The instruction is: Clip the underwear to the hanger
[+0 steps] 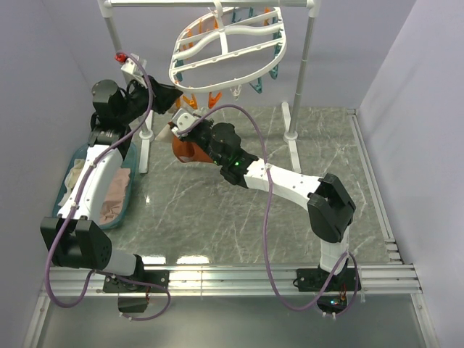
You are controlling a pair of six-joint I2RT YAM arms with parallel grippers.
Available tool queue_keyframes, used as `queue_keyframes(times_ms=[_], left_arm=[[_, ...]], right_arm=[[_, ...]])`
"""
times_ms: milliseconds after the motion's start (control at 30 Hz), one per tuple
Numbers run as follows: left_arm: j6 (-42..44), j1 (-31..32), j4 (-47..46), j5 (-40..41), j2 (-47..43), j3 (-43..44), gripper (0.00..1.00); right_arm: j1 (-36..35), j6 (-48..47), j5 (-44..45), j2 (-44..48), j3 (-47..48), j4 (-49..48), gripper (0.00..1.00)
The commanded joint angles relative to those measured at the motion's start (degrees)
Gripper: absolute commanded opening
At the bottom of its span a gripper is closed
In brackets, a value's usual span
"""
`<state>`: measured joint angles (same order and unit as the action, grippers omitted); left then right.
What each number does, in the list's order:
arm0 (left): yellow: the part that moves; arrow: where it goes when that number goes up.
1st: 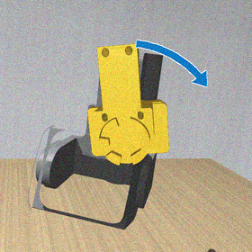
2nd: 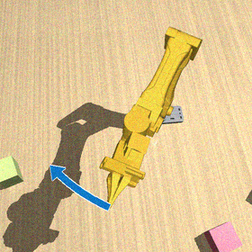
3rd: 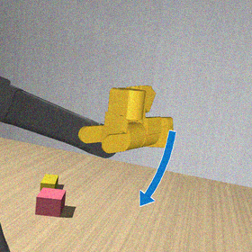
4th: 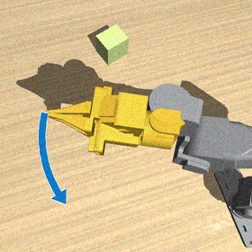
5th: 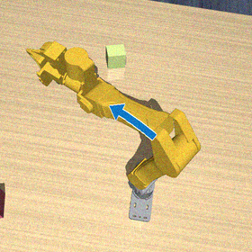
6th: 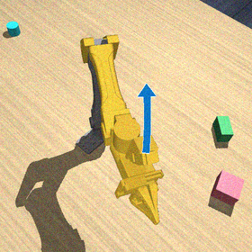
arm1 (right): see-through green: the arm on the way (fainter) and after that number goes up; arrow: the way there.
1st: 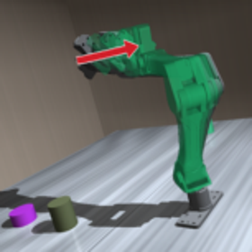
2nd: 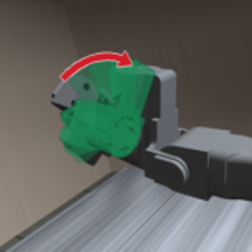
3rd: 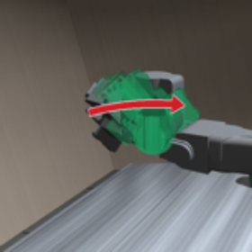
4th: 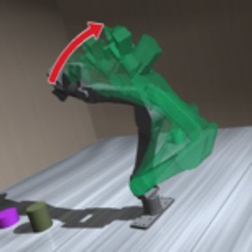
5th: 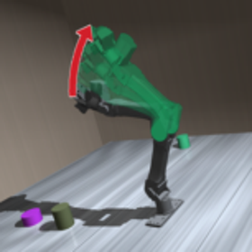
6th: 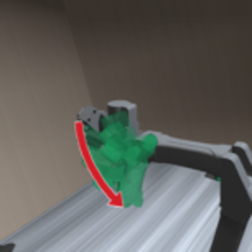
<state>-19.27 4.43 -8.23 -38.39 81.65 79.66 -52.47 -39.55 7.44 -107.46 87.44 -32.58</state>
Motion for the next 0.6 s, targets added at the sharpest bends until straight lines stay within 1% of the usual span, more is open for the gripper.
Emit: queue_keyframes(times_ms=[0, 567], left_arm=[[-1.74, 0.14, 1.37, -0.37, 0.53, 2.61, 0.22], [-2.53, 0.14, 0.85, 1.13, 0.97, 5.68, 0.4]], right_arm=[[0.35, -0.26, 0.64, -0.47, 3.53, -3.11, 0.0], [0.35, -0.35, 1.35, -0.47, 3.62, -3.37, 0.0]])
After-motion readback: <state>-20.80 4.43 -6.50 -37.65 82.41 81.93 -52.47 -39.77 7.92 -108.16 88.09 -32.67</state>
